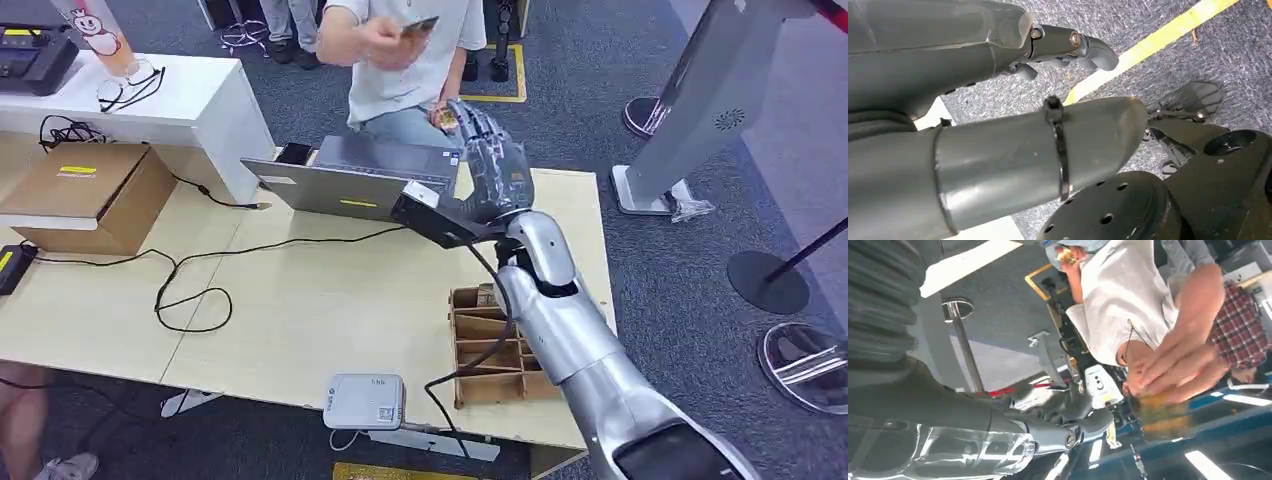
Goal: Pass the card to the sensor for recognition and then transmit it.
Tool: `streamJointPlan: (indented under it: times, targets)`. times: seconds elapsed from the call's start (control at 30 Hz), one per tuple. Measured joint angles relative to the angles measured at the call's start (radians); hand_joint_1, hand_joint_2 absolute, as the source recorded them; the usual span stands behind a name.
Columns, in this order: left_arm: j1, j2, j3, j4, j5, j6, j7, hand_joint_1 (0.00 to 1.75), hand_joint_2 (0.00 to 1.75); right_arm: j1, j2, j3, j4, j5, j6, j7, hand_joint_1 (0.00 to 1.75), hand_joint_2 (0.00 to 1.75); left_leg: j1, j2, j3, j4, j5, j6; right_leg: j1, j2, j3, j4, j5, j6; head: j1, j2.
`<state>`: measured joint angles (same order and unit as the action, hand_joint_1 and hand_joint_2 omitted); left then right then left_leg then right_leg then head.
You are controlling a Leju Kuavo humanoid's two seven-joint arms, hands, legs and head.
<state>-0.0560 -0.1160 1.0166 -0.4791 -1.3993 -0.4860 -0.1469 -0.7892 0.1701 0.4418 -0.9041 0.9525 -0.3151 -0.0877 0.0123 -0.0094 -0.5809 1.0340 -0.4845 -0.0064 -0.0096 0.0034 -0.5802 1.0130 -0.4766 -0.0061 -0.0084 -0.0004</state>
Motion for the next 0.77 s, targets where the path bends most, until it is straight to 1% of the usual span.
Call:
streamJointPlan:
  times: [0.17,0.33,0.47,0.53,0.7,0.77]
  targets:
    - [0.003,0.002,0.0,0.0,0.013,0.001,0.0,0.0,0.0,0.039,-0.003,0.005,-0.062,-0.01,0.0,-0.022,0.0,0.0,0.0,0.0,0.0,0.0,0.0,0.0,0.0,0.0,0.0,0.0,0.0,0.0,0.0,0.0]
    - [0.01,0.002,0.0,0.0,0.023,0.001,0.0,0.0,0.0,0.093,-0.013,0.009,-0.16,-0.024,-0.001,-0.05,0.0,0.0,0.0,0.0,0.0,0.0,0.0,0.0,0.0,0.0,0.0,0.0,0.0,0.0,0.0,0.0]
    - [0.017,0.002,0.0,0.0,0.031,-0.002,0.0,0.0,0.0,0.148,-0.025,0.015,-0.255,-0.076,0.016,-0.078,0.0,0.0,0.0,0.0,0.0,0.0,0.0,0.0,0.0,0.0,0.0,0.0,0.0,0.0,0.0,0.0]
    - [0.019,0.002,0.0,0.0,0.035,-0.002,0.0,0.0,0.0,0.18,-0.033,0.015,-0.306,-0.136,0.041,-0.105,0.0,0.0,0.0,0.0,0.0,0.0,0.0,0.0,0.0,0.0,0.0,0.0,0.0,0.0,0.0,0.0]
    - [0.03,0.002,0.002,0.0,0.04,-0.011,-0.008,0.0,0.0,0.275,-0.057,0.015,-0.435,-0.358,0.13,-0.202,0.0,0.0,0.0,0.0,0.0,0.0,-0.001,0.0,0.0,0.0,-0.001,0.0,0.0,0.0,0.0,0.0]
    - [0.036,0.002,0.004,0.0,0.039,-0.013,-0.014,0.0,0.0,0.314,-0.066,0.015,-0.48,-0.43,0.162,-0.229,0.0,0.0,0.0,0.0,0.0,0.0,-0.001,0.0,0.0,0.0,-0.001,0.0,-0.001,0.0,0.0,0.0]
